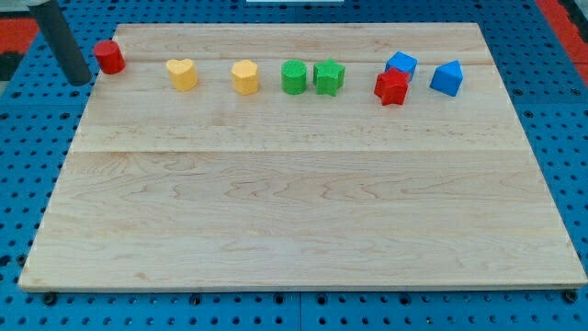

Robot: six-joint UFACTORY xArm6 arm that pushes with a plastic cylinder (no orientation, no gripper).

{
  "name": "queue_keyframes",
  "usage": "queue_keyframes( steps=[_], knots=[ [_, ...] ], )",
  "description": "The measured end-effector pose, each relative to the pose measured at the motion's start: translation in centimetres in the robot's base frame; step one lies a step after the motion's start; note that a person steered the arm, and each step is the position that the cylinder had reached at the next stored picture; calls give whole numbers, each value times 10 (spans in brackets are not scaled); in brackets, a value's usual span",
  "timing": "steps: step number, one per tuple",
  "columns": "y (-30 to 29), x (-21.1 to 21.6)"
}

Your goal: Push the red circle into the green circle

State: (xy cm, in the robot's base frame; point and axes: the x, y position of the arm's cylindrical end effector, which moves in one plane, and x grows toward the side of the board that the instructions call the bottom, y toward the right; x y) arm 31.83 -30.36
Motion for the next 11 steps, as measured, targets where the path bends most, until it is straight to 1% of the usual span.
queue_keyframes(
  steps=[1,2,3,4,5,6,8,9,10,11],
  knots=[
    [11,-30],
    [24,-51],
    [28,-59],
    [2,-73],
    [42,-83],
    [115,-81],
    [288,-75],
    [251,-76],
    [255,-31],
    [290,-25]
  ],
)
